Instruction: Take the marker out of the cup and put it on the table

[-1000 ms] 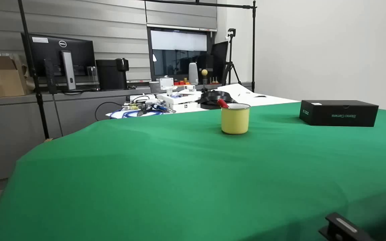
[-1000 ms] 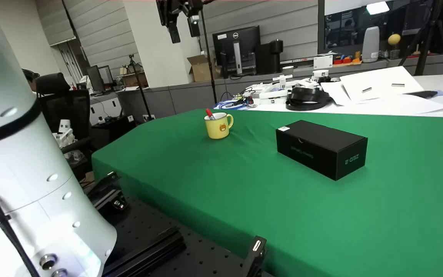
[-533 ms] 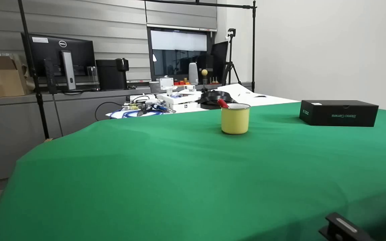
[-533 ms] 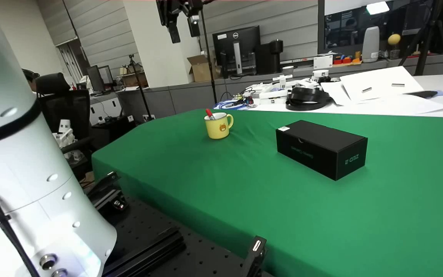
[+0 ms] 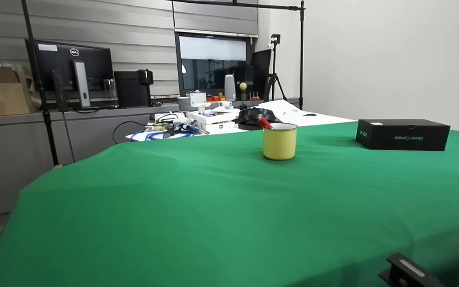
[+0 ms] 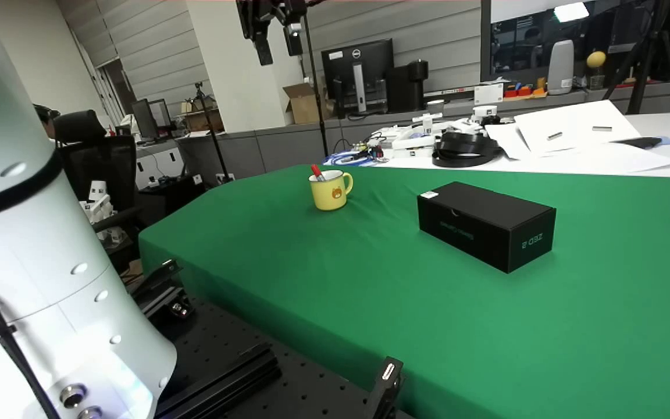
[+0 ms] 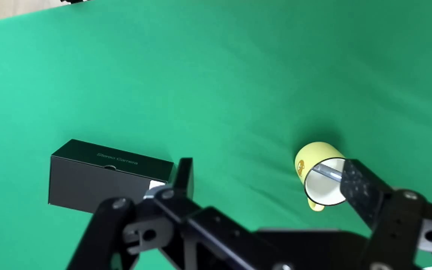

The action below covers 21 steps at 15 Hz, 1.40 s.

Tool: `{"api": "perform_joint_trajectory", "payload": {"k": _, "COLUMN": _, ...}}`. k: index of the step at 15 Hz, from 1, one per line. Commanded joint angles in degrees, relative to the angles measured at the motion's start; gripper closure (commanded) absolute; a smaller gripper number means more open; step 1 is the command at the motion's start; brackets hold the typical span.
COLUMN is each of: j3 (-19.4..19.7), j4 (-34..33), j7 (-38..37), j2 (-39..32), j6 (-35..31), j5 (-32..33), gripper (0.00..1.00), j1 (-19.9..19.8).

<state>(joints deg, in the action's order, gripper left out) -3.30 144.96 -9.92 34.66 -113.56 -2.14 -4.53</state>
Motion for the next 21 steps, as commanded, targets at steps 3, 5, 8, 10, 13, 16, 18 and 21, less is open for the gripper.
{"api": "perform_joint_trajectory", "payload": {"k": 3, "j3": 0.6, "j4": -0.1, "j7": -0.3, "j2": 0.0, "j6": 0.1, "j5": 0.4, "gripper": 0.0, "j1": 0.6}}
{"api": "perform_joint_trajectory", "payload": {"k": 5, "j3": 0.6, "j4": -0.4, "j7": 0.0, "j2": -0.6, "j6": -0.3, "j5": 0.5, "gripper": 0.0, "j1": 0.7}}
{"api": "perform_joint_trajectory", "payload": {"k": 8, "j3": 0.3, "j4": -2.3, "j7": 3.6, "j2": -4.2, "j6": -1.7, "j5": 1.8, "gripper": 0.0, "j1": 1.5}}
{"api": "perform_joint_trajectory", "payload": {"k": 10, "j3": -0.1, "j4": -3.6, "j7": 6.9, "j2": -7.3, "j6": -3.0, "j5": 4.3, "gripper": 0.0, "j1": 2.1}}
{"api": "perform_joint_trajectory", "payload": {"k": 13, "j3": -0.6, "j4": -6.3, "j7": 11.9, "j2": -13.1, "j6": -5.5, "j5": 9.7, "gripper": 0.0, "j1": 3.3}}
{"api": "perform_joint_trajectory", "payload": {"k": 16, "j3": -1.4, "j4": -11.2, "j7": 15.7, "j2": -21.0, "j6": -5.7, "j5": 15.0, "gripper": 0.0, "j1": 4.6}}
{"api": "perform_joint_trajectory", "payload": {"k": 18, "j3": -1.8, "j4": -15.3, "j7": 18.5, "j2": -26.5, "j6": -5.8, "j5": 18.3, "gripper": 0.0, "j1": 5.6}}
{"api": "perform_joint_trajectory", "payload": {"k": 21, "j3": -2.2, "j4": -21.2, "j7": 24.2, "j2": -33.5, "j6": -5.5, "j5": 21.6, "gripper": 0.0, "j1": 7.3}}
